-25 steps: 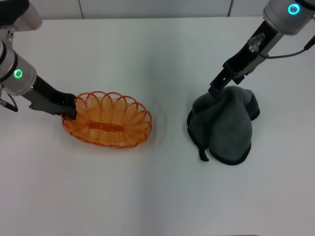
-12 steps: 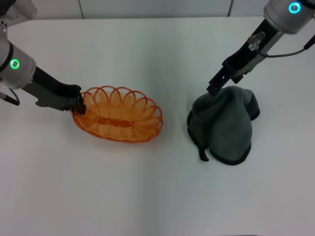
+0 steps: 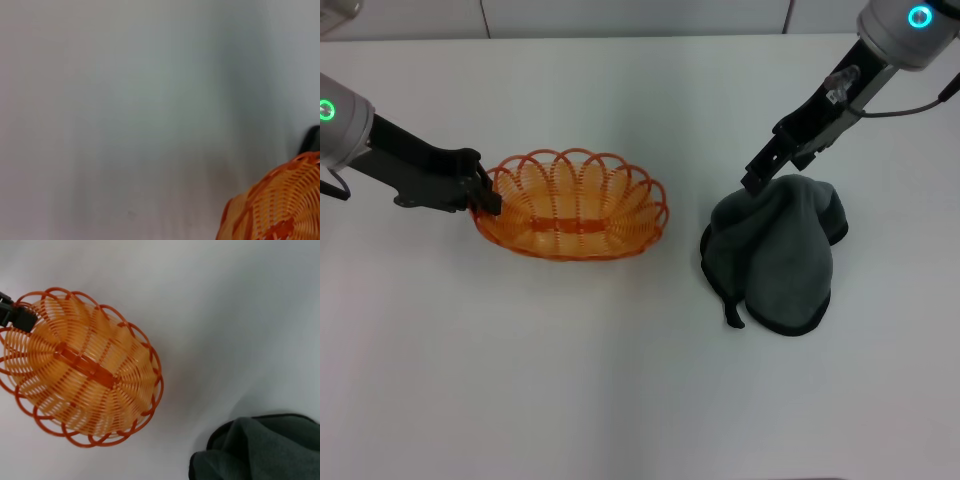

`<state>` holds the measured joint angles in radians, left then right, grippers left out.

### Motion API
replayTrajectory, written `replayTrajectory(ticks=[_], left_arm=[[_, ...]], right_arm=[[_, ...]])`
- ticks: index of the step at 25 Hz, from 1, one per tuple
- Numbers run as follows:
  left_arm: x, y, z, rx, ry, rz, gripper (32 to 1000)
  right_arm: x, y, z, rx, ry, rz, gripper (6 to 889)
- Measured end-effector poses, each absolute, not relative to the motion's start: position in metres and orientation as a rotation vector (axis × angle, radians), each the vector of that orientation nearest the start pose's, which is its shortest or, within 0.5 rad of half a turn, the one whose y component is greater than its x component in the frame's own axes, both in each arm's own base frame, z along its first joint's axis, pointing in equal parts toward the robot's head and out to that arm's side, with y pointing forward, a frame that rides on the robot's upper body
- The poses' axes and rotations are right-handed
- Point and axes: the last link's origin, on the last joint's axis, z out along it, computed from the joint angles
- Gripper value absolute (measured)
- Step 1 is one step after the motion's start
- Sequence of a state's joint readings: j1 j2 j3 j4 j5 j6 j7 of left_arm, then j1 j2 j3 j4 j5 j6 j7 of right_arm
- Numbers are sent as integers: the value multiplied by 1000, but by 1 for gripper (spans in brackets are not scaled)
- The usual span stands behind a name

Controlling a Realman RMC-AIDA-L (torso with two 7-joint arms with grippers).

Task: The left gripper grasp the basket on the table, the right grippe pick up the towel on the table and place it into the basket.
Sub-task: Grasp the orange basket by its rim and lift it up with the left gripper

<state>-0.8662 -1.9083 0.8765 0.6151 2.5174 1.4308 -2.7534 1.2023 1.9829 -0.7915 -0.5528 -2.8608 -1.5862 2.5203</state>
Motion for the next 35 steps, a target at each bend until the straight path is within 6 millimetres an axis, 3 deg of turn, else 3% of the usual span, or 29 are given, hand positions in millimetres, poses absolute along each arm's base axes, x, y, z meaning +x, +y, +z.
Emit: replayTrajectory(ticks=[35], left_arm=[[-205, 406, 40, -2291, -2035, -119, 108]], right_arm=[[157, 432, 25, -2527, 1358, -549, 830]])
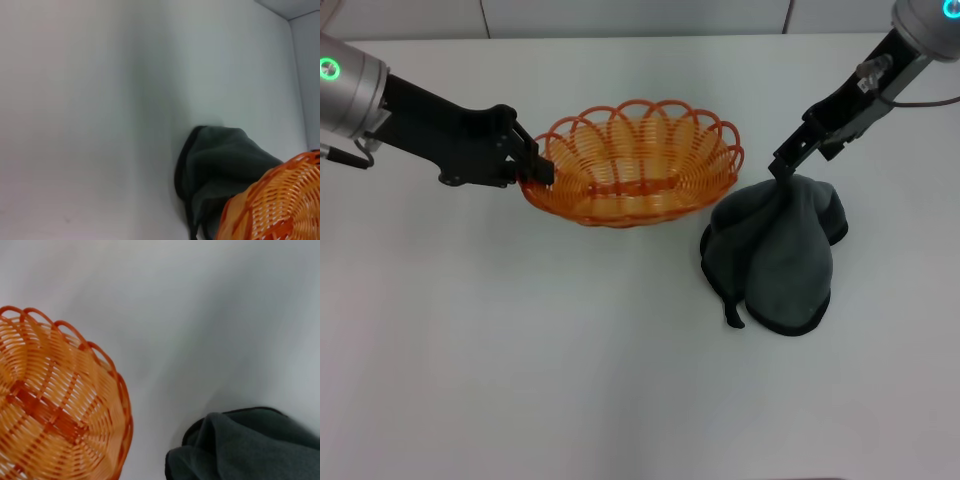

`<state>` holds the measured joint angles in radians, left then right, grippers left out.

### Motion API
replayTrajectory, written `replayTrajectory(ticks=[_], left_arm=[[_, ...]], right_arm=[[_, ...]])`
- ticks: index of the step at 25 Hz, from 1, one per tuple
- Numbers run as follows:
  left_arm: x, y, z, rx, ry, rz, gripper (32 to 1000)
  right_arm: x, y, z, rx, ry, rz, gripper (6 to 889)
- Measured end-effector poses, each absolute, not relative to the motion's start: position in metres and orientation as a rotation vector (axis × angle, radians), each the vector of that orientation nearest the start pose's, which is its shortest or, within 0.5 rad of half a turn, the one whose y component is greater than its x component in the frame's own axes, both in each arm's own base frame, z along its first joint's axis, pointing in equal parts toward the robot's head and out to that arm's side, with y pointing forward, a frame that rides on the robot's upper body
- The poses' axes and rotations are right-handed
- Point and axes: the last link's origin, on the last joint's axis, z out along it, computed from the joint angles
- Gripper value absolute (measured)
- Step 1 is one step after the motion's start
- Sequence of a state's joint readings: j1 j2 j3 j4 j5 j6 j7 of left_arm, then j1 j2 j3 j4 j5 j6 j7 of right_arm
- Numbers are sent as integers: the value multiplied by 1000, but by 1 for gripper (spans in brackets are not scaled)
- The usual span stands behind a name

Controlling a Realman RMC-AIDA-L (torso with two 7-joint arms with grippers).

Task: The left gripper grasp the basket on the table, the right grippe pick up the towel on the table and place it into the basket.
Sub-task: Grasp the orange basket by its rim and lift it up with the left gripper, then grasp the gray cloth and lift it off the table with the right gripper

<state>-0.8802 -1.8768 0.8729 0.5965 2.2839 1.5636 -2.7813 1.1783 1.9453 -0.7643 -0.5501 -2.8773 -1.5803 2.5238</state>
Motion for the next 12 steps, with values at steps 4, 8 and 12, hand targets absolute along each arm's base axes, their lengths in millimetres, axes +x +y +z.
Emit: replayTrajectory(ticks=[4, 8, 12], left_arm=[[-205, 407, 40, -2291, -2033, -116, 108], [-205, 407, 40, -2293, -2029, -110, 108], [-205, 407, 40, -2293, -2025, -111, 108]], right_arm=[[159, 435, 26, -2506, 1340, -557, 830], [162, 435, 23, -2501, 1327, -564, 831], [169, 434, 16, -2500, 1340, -576, 831]])
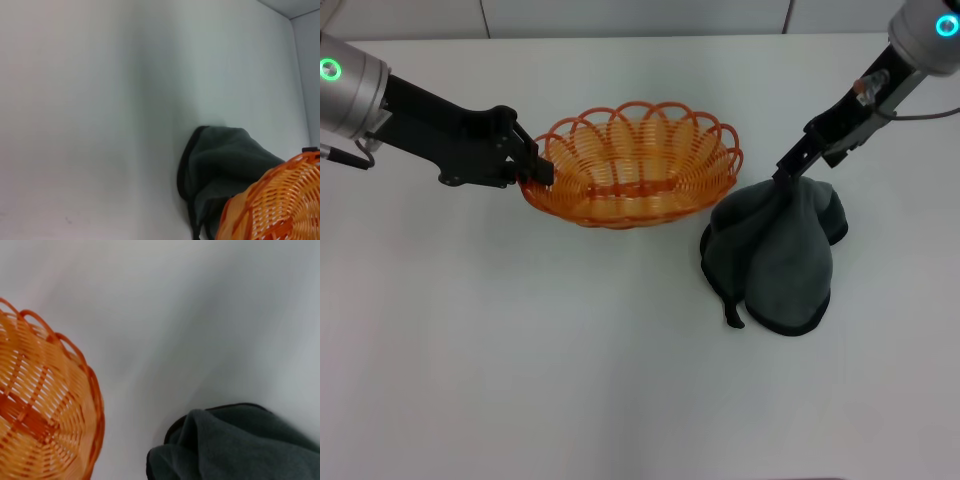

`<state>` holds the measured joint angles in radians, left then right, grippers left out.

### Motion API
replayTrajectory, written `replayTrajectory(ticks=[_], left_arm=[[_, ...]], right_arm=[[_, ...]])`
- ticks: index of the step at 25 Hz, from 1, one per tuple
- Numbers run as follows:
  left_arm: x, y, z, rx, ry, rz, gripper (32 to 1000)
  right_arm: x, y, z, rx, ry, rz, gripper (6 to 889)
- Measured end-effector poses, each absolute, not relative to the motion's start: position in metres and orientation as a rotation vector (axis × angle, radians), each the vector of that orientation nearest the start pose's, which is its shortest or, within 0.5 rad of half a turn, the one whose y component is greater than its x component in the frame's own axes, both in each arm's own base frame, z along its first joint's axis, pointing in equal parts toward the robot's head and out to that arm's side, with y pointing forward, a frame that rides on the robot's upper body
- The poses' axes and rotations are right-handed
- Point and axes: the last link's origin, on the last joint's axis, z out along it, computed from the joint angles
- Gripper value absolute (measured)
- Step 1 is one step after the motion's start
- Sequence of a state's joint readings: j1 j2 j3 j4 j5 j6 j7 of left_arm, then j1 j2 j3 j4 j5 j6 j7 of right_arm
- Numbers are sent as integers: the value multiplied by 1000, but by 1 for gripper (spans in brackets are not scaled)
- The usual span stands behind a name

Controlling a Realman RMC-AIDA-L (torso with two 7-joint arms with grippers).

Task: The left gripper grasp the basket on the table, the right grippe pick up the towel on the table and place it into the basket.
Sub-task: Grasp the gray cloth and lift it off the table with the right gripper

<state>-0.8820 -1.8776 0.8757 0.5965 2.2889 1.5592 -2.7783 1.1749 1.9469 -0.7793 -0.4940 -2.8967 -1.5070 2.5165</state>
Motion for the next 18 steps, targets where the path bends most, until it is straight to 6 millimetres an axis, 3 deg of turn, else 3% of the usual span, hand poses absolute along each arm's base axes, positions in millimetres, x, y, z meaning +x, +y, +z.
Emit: replayTrajectory(ticks=[18], left_arm=[[-205, 408, 39, -2294, -2017, -113, 108]], right_arm=[[174, 427, -16, -2547, 1254, -606, 831]])
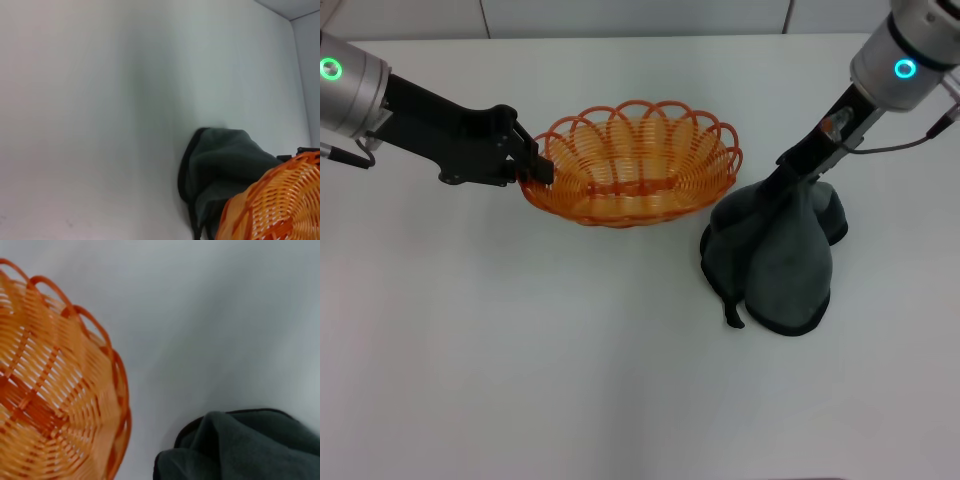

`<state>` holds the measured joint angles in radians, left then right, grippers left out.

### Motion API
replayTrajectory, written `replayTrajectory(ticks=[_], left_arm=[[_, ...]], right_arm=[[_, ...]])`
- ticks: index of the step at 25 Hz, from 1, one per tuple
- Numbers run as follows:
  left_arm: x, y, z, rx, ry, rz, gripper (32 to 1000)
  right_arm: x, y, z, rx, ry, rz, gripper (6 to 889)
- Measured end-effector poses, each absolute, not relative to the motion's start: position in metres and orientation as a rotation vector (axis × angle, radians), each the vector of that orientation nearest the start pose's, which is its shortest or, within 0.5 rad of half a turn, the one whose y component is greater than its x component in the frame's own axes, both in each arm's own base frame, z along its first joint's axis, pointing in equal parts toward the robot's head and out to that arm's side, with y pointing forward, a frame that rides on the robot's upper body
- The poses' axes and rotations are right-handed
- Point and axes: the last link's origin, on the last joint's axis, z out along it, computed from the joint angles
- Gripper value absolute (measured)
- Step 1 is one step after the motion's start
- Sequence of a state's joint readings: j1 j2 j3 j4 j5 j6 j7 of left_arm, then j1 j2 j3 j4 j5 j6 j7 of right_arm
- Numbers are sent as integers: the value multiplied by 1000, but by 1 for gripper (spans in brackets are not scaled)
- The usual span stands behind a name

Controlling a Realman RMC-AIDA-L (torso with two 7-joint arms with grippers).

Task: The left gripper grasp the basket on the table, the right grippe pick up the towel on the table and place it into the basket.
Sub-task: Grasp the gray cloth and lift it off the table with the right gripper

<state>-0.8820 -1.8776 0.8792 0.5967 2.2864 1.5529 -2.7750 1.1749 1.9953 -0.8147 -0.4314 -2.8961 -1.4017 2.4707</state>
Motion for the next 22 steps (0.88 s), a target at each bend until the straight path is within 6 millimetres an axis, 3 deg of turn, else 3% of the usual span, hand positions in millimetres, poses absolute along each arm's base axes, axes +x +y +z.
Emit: replayTrajectory(ticks=[22], left_arm=[[-205, 409, 40, -2292, -2009, -118, 108]], right_arm=[[191, 426, -50, -2522, 1050, -677, 831]])
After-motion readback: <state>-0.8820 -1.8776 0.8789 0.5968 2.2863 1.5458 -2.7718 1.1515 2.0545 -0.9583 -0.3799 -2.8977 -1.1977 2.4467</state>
